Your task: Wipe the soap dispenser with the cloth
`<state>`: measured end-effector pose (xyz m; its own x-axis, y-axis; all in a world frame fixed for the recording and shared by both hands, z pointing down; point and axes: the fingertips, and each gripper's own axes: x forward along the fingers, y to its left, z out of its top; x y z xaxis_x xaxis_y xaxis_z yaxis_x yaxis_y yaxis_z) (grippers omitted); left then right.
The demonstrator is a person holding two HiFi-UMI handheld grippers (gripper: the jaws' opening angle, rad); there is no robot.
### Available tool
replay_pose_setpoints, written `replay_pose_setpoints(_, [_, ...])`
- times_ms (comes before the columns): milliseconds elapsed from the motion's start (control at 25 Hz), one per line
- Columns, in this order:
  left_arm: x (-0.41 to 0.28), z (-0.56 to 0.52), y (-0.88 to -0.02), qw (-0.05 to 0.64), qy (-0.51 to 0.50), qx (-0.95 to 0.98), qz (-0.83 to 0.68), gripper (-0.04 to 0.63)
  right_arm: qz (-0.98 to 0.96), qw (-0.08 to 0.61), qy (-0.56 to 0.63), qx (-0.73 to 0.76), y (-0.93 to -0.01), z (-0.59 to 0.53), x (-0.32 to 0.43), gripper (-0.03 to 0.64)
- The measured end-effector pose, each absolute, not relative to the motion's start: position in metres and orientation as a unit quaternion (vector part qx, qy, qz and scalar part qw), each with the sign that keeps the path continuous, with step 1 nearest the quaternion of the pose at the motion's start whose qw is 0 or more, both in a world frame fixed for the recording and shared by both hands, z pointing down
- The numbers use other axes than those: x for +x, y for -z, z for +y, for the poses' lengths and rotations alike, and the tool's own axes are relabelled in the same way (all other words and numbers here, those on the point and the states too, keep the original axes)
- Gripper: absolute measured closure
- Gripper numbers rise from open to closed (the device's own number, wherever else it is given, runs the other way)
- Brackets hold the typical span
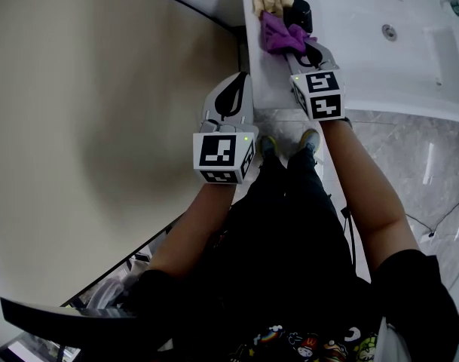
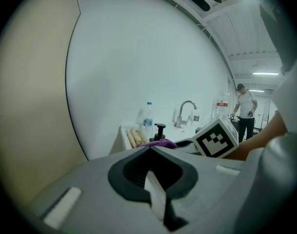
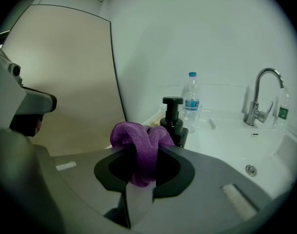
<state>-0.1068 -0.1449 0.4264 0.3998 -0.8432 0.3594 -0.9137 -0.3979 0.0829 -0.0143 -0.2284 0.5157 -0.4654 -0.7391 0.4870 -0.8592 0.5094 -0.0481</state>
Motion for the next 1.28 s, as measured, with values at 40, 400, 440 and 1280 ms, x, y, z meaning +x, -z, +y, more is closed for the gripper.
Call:
replay_pose_setpoints(40, [-0.104,-0.146,-0.427,0.135,-0.130,0.828,-0.529,0.594,-0.841,0.208,-0.145,0.478,-0.516,-0.228,-0.009,0.516])
replay_pose_setpoints(400, [-0.081,-0.157,-0.424,0.130,-0.121,0.846,-0.502,0.594,-0.829,0.180,-0.156,0.505,-0.495,-0.215,0.016,0.515])
replay_pose_setpoints(440, [-0.078,-0.158,-0.424,0.131,-0.121,0.848,-0.500,0.594,-0.831,0.178,-0.159,0.502,-0.494,-0.212,0.014,0.514])
replay_pose_setpoints(1280, [-0.074,-0.137,-0.420,0.133,-0.113,0.857,-0.485,0.594,-0.816,0.215,-0.235,0.482,-0.512,-0.166,0.010,0.312])
